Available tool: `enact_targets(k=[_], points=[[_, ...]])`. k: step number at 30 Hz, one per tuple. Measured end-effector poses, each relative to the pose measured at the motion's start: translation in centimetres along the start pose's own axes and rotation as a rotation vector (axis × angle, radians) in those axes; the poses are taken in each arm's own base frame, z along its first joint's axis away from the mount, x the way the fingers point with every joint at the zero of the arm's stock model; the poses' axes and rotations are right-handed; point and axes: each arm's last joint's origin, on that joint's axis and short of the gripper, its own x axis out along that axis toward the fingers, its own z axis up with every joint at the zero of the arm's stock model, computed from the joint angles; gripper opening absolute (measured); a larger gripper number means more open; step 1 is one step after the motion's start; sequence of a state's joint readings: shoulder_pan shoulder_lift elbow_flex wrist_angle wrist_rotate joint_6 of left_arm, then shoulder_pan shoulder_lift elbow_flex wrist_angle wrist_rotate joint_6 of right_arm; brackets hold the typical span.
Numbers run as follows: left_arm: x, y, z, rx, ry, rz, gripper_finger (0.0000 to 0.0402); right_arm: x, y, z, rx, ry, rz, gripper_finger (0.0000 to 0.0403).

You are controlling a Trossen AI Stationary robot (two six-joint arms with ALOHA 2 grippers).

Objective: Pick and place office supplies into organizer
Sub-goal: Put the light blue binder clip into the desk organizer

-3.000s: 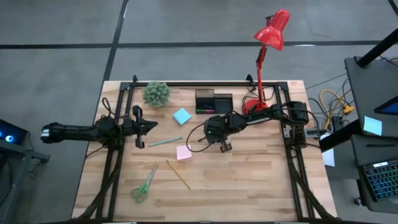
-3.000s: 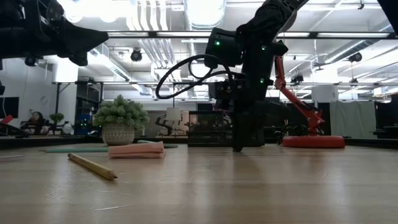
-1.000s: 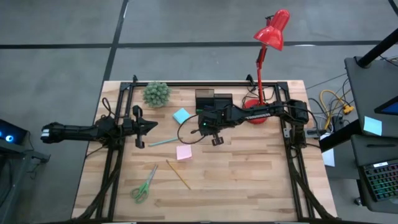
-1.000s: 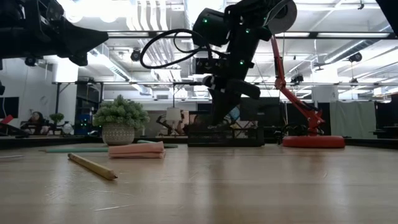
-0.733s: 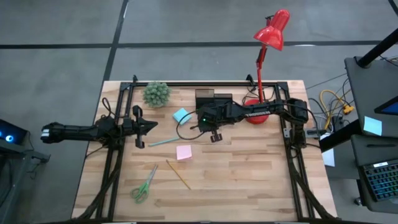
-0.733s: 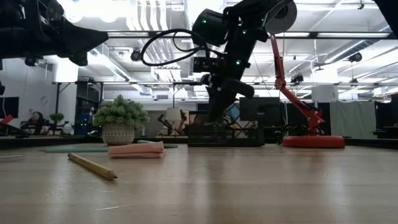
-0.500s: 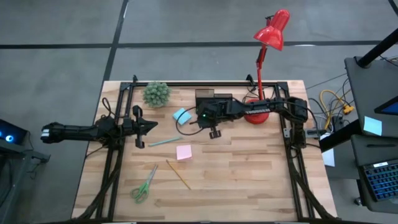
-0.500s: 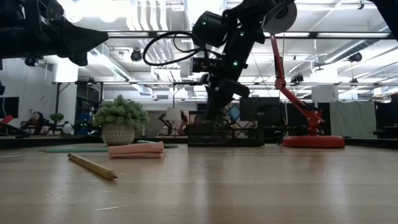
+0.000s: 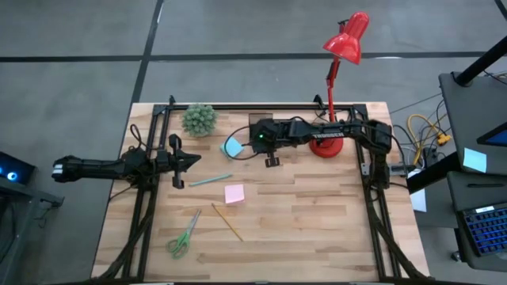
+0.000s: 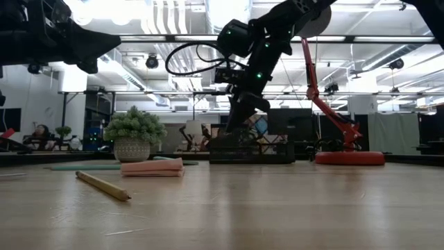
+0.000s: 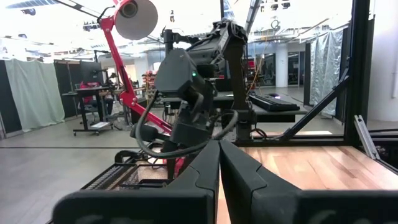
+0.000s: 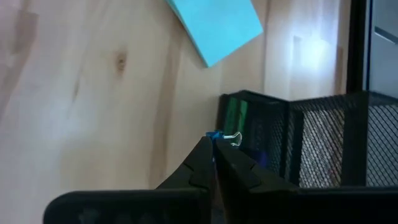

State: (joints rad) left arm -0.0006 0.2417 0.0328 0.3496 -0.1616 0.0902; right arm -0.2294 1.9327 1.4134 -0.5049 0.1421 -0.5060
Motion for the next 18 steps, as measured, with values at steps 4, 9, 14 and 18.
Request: enact_targets(k=[4,9,14,18], points=[[0.0,0.0,0.0,0.000,0.000,0.000,0.0000,0.1,-0.7,-0.4,0.018,0.007,-0.009,0.0008],[0.0,0.0,0.0,0.000,0.000,0.000,0.0000,0.2,-1.4,-0.9,0.036,0.015,-0.017,0.0008],[0.0,0.0,0.0,0.000,0.000,0.000,0.0000,0.4,-1.9,-1.3,0.048,0.028,-0.025,0.0008],[0.0,0.0,0.0,0.000,0.000,0.000,0.0000,0.5,-2.1,-1.7,0.059,0.056,-0.038,0.0008]])
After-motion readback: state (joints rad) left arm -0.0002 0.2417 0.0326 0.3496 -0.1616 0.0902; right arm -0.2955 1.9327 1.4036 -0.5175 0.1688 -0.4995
